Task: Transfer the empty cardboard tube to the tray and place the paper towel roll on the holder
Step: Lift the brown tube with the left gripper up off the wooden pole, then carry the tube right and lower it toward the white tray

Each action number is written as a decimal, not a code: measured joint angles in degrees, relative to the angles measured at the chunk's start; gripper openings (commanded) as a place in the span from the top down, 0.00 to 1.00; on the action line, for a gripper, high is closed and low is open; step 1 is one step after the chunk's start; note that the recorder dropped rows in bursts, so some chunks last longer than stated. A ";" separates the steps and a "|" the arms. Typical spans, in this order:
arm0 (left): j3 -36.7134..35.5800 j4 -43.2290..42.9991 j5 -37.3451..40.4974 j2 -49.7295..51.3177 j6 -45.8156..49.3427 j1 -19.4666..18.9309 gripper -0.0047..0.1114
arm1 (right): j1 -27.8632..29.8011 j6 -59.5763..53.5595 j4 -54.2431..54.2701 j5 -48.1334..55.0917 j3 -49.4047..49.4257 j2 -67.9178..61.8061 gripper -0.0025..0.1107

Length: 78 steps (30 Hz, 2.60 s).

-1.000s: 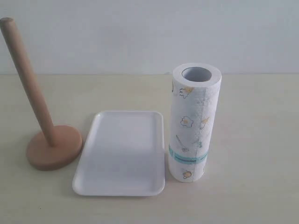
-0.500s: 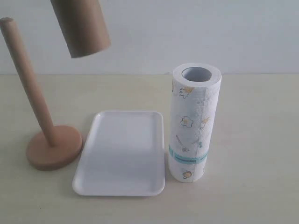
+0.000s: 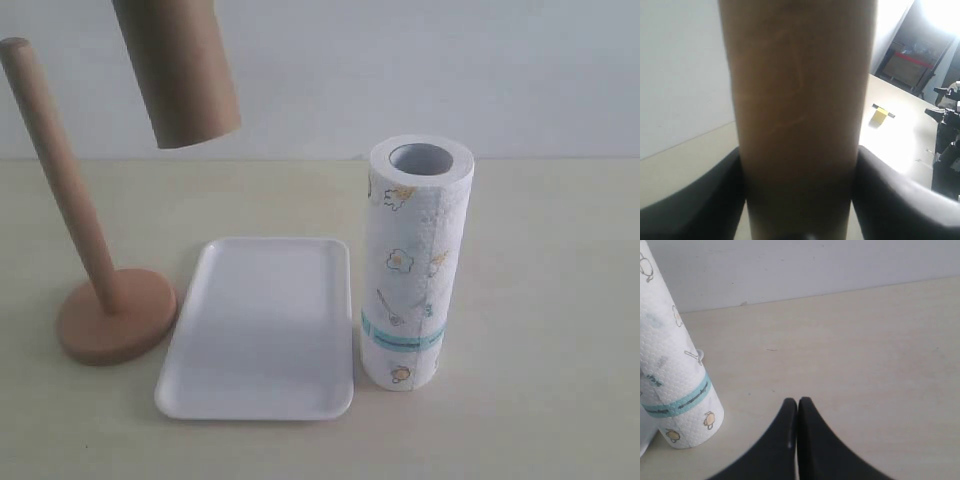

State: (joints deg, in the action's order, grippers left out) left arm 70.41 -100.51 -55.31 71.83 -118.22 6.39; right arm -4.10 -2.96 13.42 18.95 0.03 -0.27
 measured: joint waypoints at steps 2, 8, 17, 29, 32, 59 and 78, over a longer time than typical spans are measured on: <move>0.00 0.00 -0.87 0.00 0.00 0.00 0.92 | 0.00 0.00 0.00 0.00 0.00 0.00 0.98; 0.00 0.00 -0.76 0.00 0.00 0.00 0.92 | 0.00 0.00 0.00 0.00 0.00 0.00 0.98; 0.00 0.00 0.69 0.00 2.47 0.11 0.92 | 0.00 0.00 0.00 0.00 0.00 0.00 0.98; 0.00 3.92 17.93 -3.15 25.78 6.42 0.92 | 0.00 0.00 0.00 0.00 0.00 0.00 0.98; 0.00 3.25 24.79 -4.66 28.69 8.77 0.92 | 0.00 0.00 0.00 0.00 0.00 0.00 0.98; -4.92 67.05 64.27 -10.15 94.56 20.24 0.92 | 0.00 0.00 0.00 0.00 0.00 0.00 0.98; 9.48 103.85 95.33 4.16 113.18 22.03 0.92 | 0.00 0.00 0.00 0.00 0.00 0.00 0.98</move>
State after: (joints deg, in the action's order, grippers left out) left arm 79.90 3.33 40.02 75.99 -5.04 28.41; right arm -4.10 -2.96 13.42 18.95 0.03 -0.27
